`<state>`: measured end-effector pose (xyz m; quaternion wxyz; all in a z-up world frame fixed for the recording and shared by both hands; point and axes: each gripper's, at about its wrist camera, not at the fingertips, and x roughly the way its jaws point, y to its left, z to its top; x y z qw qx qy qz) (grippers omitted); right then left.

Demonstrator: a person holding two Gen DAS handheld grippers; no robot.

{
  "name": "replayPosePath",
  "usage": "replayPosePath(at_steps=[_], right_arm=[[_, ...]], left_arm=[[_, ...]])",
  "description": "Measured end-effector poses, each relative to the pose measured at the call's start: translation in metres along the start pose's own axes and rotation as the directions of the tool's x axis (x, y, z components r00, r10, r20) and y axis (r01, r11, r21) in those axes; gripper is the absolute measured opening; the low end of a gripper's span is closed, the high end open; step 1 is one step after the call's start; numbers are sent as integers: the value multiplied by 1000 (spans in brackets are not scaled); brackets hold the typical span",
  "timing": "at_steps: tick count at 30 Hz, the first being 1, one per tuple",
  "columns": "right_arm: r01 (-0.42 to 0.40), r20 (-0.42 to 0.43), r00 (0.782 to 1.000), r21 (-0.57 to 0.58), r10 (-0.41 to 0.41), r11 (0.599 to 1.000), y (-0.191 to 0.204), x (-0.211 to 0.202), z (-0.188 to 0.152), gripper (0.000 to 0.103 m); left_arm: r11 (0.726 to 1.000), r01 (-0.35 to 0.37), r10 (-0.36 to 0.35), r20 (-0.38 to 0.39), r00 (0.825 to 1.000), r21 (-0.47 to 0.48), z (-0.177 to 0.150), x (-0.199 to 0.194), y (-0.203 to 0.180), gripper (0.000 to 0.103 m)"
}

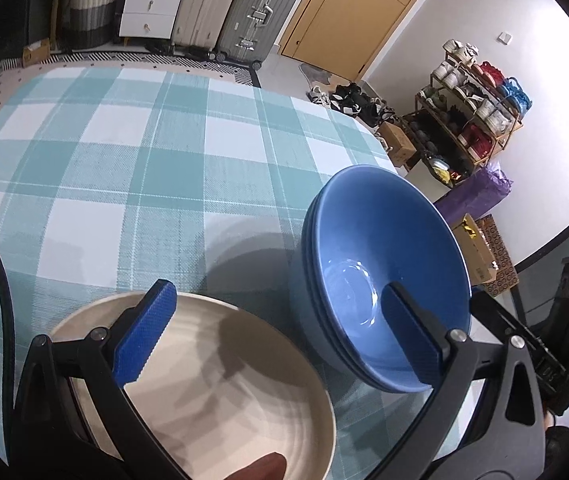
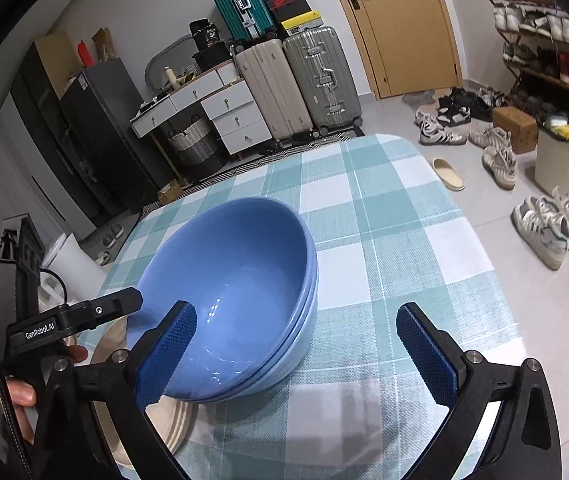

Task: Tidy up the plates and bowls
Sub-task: 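Move the right tool to the rim of the three nested bowls, then close the right gripper on the nested bowls' rim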

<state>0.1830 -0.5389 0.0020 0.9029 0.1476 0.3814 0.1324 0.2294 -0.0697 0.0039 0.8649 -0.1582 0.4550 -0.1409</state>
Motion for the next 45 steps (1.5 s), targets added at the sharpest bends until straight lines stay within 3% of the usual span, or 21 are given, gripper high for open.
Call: replayPosePath(at_steps=[3, 5, 10, 14, 16, 25, 32, 45], right_arm=[[-19, -7, 1000, 18, 19, 1000, -4, 7, 0, 100], [-42, -12, 999, 34, 42, 999, -8, 13, -1, 92], [-90, -37, 995, 57, 92, 994, -12, 25, -2, 80], [-119, -44, 991, 77, 123, 990, -15, 32, -1, 75], [-120, -46, 991, 76, 123, 990, -14, 33, 0, 75], [-108, -49, 993, 49, 110, 993, -10, 34, 0, 47], [-79, -39, 996, 5, 80, 997, -4, 29, -3, 38], [-41, -29, 999, -37, 40, 999, 0, 26, -4, 38]], left_arm=[[1000, 21, -22, -12, 1000, -15, 0, 7, 1, 102], [999, 29, -29, -17, 999, -14, 0, 10, 0, 101], [999, 52, -52, -36, 998, -3, -1, 19, -7, 80], [998, 58, -57, -29, 998, 20, -3, 23, -15, 76], [998, 59, -58, -24, 998, 31, -3, 22, -19, 68], [997, 59, -57, -39, 998, 54, -4, 23, -29, 37], [996, 13, -11, -26, 1000, 84, -6, 23, -32, 28], [991, -35, 37, -12, 999, 125, -10, 23, -42, 28]])
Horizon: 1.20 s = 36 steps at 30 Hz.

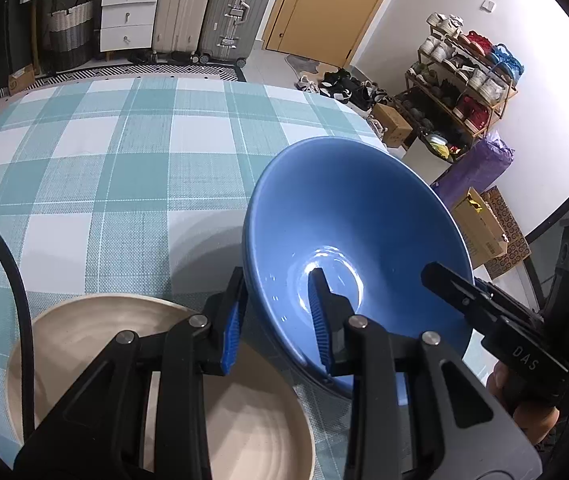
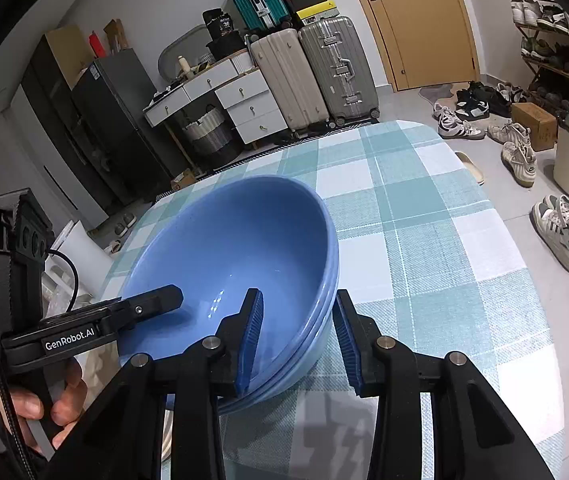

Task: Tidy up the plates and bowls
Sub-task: 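Close the right gripper on the nested bowls' rim, then carry the nested bowls with the right gripper over the cream plate stack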

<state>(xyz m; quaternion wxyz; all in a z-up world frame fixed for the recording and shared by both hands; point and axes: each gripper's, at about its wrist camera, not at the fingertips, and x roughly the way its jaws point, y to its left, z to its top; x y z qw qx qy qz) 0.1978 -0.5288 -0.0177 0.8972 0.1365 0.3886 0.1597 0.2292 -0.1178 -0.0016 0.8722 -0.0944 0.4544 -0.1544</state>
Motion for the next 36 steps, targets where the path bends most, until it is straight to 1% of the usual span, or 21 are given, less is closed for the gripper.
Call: replayPosePath(at_steps=[8, 16, 36], right_arm=[[17, 4, 1000, -2, -17, 1000, 0, -6, 0, 38], [32, 29, 999, -19, -32, 999, 5, -23, 0, 38], [31, 81, 996, -62, -26, 998, 35, -70, -6, 38]], left_arm=[[1000, -1, 1, 4, 1000, 22, -3, -4, -10, 28], [999, -8, 6, 33, 999, 47, -4, -18, -21, 28], [998, -9, 1, 110, 994, 68, -18, -78, -33, 28]])
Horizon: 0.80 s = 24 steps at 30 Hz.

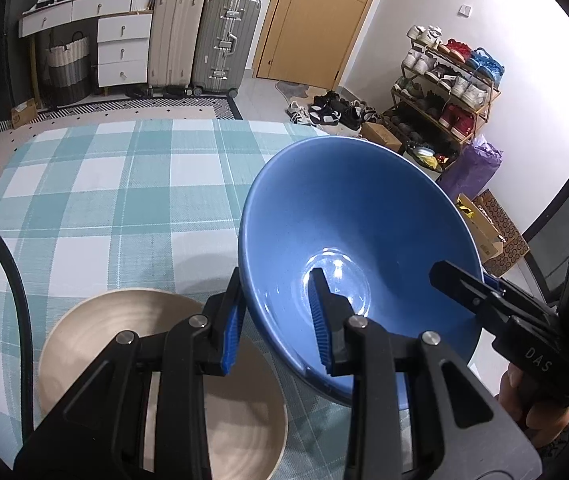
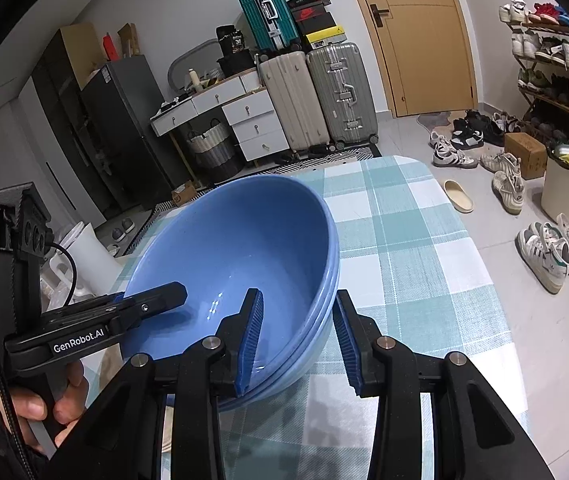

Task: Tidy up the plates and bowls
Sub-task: 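Carry the nested bowls with the right gripper over the cream plate stack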

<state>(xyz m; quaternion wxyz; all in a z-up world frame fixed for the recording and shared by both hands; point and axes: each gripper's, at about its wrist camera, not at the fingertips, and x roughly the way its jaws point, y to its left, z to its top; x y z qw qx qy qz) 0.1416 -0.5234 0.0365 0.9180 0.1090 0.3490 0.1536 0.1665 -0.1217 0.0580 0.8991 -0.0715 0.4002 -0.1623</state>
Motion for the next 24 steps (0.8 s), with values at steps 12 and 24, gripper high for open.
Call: replayPosePath(at_steps=[12, 24], right_arm=[[-14, 28, 1000, -31, 15, 999, 26, -25, -2, 38], [-24, 33, 999, -60, 26, 998, 51, -37, -5, 38]], left_arm=[[1000, -17, 17, 51, 999, 12, -8, -48, -4, 28], [1000, -25, 25, 79, 997, -5, -19, -81, 6, 28]])
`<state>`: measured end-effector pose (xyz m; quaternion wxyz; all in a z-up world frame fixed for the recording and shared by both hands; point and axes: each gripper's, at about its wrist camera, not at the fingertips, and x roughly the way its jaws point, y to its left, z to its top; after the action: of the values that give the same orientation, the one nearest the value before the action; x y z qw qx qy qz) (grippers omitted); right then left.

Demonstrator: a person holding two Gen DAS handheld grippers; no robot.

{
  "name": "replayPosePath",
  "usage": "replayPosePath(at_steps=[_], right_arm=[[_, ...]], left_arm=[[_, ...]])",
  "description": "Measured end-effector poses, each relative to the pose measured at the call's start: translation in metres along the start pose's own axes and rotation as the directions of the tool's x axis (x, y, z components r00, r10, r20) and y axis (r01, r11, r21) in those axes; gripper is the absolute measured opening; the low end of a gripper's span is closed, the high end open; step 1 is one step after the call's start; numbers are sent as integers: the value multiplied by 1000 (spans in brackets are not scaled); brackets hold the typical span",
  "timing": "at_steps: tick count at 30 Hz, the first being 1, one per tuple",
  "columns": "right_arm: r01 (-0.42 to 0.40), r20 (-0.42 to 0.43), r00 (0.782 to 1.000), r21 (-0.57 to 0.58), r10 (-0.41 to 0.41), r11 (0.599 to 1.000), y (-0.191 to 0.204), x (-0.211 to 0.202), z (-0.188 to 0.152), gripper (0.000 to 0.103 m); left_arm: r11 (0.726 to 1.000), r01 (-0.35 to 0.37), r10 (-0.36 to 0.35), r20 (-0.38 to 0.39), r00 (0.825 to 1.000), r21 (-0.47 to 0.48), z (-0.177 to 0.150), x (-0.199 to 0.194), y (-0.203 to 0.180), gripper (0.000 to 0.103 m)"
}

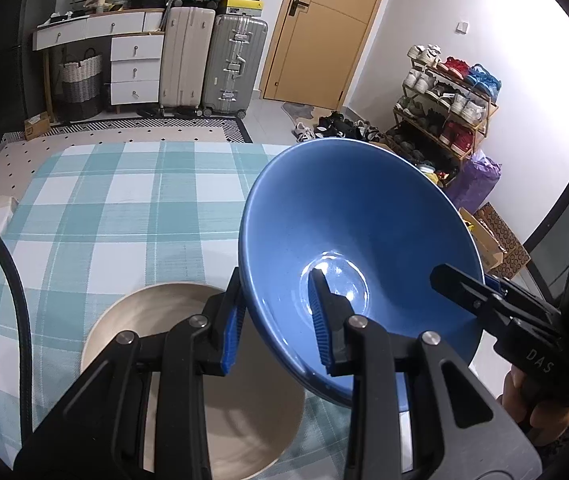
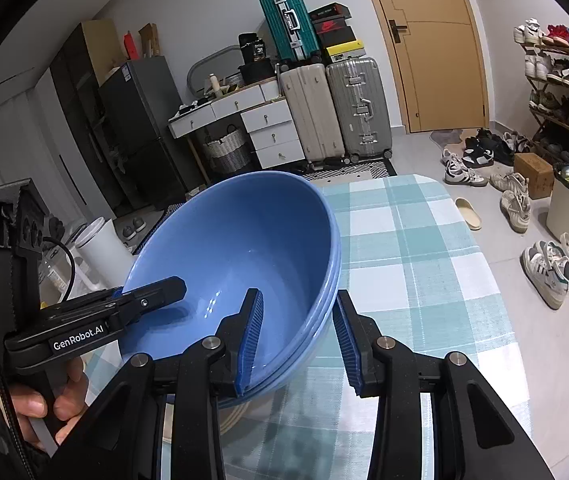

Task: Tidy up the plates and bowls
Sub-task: 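Carry the nested bowls with the right gripper over the cream plate stack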

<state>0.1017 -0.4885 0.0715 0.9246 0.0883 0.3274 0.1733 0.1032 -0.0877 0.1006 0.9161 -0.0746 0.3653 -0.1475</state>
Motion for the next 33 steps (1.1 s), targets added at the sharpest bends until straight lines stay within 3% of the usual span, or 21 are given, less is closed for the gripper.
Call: replayPosePath(at_steps=[33], right_arm=[[-87, -64, 995, -68, 83, 994, 64, 30, -19, 38]], left_arm=[[992, -110, 112, 29, 993, -69, -32, -56, 63, 28]])
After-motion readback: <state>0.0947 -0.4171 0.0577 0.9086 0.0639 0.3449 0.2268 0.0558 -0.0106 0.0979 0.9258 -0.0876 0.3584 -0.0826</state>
